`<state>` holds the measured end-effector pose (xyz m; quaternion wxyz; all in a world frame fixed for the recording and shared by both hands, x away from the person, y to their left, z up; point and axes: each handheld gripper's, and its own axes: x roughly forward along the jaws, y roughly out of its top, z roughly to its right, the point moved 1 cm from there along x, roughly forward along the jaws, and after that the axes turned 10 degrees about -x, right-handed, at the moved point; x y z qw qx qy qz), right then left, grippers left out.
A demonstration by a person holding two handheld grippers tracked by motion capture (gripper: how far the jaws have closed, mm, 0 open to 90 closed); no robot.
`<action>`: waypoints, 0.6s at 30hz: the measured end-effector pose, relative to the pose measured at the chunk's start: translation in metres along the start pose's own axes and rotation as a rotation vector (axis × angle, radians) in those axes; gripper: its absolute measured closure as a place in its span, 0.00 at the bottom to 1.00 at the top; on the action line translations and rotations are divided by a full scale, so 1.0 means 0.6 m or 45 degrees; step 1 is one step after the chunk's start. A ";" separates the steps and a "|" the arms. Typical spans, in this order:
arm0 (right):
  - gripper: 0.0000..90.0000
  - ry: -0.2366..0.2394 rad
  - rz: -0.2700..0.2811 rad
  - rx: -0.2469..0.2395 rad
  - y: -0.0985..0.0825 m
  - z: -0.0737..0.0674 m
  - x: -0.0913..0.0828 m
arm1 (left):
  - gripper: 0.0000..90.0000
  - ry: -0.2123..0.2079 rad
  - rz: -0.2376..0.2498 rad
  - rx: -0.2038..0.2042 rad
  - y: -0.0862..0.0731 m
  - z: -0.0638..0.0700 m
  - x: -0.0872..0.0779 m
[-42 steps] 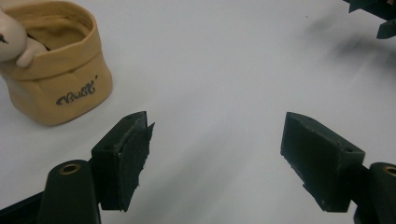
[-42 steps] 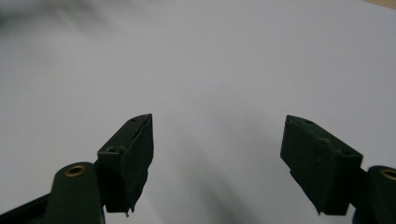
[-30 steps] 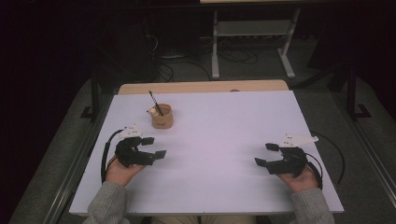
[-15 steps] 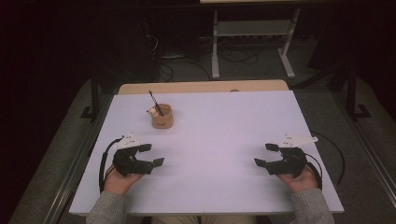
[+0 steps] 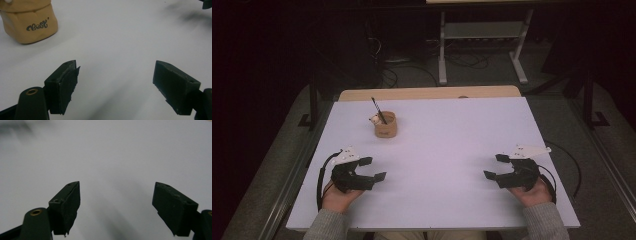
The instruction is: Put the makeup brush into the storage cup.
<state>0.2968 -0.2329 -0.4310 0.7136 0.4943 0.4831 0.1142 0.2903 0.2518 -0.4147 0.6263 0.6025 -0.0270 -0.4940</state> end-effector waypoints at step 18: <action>0.23 0.020 -0.012 0.002 -0.002 -0.002 0.005 | 0.19 0.007 -0.005 0.017 -0.011 0.000 -0.001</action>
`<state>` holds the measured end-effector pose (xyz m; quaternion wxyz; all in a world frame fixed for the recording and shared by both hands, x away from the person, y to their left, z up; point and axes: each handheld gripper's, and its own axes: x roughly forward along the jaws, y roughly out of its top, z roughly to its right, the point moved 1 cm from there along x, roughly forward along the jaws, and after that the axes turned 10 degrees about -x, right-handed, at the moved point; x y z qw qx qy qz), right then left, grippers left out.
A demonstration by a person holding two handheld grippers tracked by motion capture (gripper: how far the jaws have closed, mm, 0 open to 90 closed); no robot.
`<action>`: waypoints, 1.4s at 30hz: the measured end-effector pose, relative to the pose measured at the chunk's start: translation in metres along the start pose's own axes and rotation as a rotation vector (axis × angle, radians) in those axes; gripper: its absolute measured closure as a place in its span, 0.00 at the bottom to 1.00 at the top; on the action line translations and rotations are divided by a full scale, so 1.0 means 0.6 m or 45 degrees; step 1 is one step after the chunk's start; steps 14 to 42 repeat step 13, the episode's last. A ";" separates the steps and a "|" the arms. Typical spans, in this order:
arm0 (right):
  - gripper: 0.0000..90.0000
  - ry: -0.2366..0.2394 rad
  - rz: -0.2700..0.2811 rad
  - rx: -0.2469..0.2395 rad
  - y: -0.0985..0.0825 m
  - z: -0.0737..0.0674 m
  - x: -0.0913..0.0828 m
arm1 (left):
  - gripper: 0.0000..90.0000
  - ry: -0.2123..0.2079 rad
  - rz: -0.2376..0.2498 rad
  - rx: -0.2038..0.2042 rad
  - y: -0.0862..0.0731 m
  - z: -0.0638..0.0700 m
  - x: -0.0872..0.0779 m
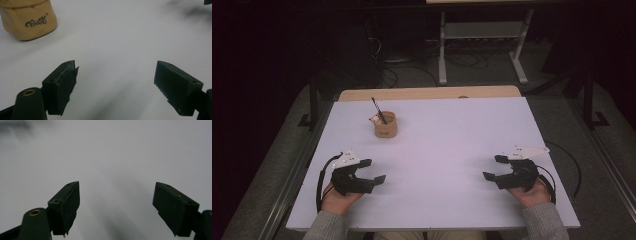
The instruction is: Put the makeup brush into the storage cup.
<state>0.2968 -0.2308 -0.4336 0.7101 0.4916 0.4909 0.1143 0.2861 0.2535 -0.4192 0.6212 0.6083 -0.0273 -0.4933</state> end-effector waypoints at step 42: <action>0.23 0.005 0.004 0.000 -0.001 0.001 0.000 | 0.19 0.011 -0.016 0.021 -0.003 -0.005 0.004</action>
